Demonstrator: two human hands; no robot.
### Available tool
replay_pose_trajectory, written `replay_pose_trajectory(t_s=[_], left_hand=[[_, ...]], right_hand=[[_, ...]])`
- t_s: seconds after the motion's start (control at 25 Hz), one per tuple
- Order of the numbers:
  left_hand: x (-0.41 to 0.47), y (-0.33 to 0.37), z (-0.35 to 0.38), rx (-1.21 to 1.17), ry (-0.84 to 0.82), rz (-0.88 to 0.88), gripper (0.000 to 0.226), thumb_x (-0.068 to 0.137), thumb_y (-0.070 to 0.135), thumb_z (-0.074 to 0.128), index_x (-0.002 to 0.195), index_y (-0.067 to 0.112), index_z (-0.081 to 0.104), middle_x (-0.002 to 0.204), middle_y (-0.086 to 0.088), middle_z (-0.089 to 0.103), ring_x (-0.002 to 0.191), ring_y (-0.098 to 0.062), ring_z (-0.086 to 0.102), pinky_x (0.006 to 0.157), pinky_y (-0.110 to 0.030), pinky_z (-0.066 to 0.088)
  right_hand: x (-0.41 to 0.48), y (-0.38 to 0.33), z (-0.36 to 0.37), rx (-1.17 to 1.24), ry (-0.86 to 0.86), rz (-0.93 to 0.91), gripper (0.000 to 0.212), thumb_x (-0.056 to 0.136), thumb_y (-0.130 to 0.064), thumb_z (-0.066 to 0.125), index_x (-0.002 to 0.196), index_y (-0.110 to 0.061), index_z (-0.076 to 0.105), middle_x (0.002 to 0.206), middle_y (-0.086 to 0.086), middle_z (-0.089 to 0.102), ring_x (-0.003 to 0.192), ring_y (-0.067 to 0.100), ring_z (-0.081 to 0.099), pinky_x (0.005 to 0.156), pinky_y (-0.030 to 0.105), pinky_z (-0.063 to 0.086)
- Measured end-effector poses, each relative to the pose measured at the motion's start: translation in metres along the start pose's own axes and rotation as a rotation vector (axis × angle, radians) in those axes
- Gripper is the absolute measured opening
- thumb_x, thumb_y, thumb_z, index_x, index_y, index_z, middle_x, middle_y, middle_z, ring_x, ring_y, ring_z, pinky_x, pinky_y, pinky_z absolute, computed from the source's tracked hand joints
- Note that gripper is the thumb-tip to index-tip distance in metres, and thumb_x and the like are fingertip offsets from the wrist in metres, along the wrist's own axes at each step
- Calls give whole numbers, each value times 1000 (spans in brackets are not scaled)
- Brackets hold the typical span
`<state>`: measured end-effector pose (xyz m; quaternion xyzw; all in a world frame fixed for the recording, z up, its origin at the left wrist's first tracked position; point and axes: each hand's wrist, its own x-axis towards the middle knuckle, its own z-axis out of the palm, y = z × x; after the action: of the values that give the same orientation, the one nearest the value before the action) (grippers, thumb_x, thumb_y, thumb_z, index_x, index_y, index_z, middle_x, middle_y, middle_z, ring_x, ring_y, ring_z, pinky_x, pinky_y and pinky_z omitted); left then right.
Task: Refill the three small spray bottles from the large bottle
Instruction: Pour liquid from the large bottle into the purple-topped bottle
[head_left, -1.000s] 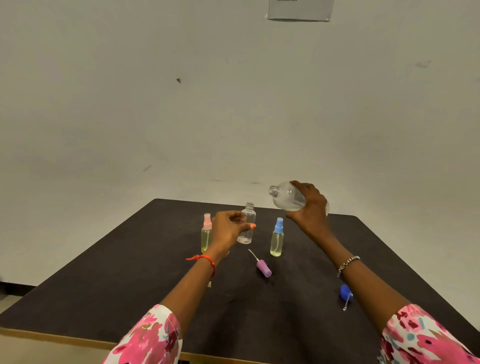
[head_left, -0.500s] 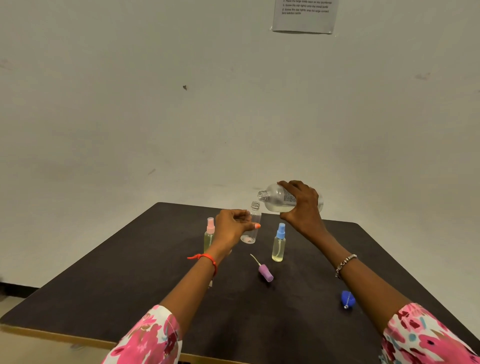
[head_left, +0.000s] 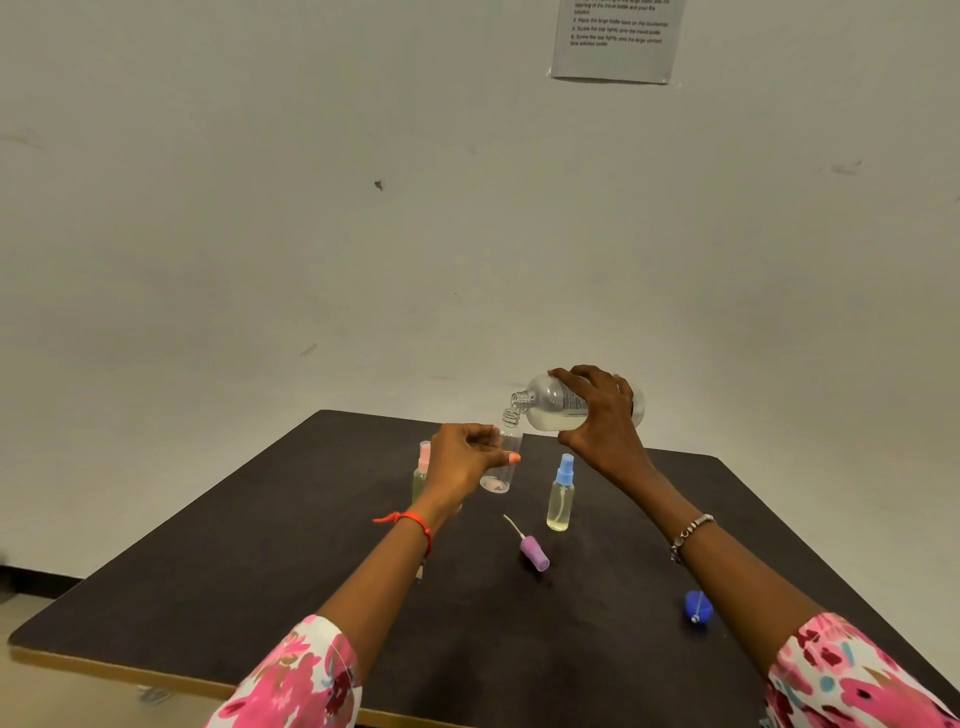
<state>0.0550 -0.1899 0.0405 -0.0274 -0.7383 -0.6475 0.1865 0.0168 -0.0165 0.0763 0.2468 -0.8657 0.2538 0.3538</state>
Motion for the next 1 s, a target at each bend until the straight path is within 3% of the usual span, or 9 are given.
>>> replay_pose_trajectory(t_s=[0.32, 0.6, 1.0], left_hand=[[0, 0, -3, 24, 6, -9, 48, 66, 7, 79, 111, 1, 62, 99, -9, 67, 89, -15, 61, 77, -21, 49], [-1, 0, -3, 27, -1, 1, 49, 67, 7, 78, 112, 0, 61, 105, -12, 67, 88, -13, 60, 68, -12, 48], [-1, -1, -3, 29, 4, -1, 50, 66, 7, 79, 113, 0, 61, 105, -12, 67, 88, -13, 60, 66, -11, 47]], right_hand=[[1, -3, -1, -7, 6, -17, 68, 62, -2, 73, 125, -16, 52, 127, 14, 51, 123, 28, 43, 112, 52, 16], [0, -3, -1, -8, 17, -19, 67, 62, -1, 73, 124, -16, 53, 126, 15, 52, 124, 29, 43, 112, 53, 17], [-1, -4, -1, -13, 15, -21, 67, 62, -1, 74, 124, -15, 53, 127, 15, 52, 124, 29, 42, 112, 53, 17]])
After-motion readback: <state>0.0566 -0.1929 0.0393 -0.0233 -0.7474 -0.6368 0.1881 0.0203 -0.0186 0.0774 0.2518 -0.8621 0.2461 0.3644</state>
